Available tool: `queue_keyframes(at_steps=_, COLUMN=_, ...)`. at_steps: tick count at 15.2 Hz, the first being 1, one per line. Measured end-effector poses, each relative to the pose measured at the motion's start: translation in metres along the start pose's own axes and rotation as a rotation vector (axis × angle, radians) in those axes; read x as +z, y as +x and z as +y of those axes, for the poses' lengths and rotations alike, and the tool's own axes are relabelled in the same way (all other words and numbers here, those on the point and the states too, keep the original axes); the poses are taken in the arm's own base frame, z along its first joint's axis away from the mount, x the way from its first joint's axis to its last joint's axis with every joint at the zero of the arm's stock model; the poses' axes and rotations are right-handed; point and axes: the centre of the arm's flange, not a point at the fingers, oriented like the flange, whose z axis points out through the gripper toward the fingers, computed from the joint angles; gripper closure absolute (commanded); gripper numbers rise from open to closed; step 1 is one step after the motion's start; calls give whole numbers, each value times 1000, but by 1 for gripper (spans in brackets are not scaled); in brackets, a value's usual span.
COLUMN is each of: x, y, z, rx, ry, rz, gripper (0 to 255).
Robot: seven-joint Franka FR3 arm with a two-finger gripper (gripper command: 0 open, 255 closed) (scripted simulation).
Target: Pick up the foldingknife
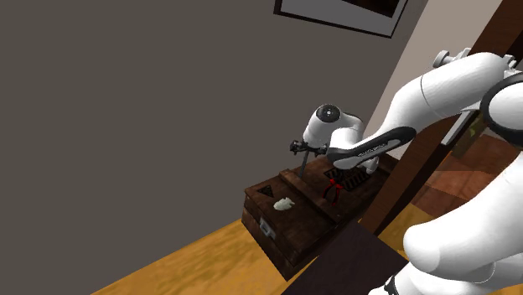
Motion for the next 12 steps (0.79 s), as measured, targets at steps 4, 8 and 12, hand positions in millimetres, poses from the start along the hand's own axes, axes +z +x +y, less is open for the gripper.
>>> queue_keyframes(at_steps=4, x=48, y=10, z=1, rx=98, ry=-45, rz=55, gripper=0)
queue_keyframes(at_steps=8, x=98, y=30, z=5, rx=196, ry=-94, rz=110, gripper=0)
queue_keyframes(at_steps=12, x=126, y=40, z=11, rx=259, ry=-124, rz=146, gripper=0)
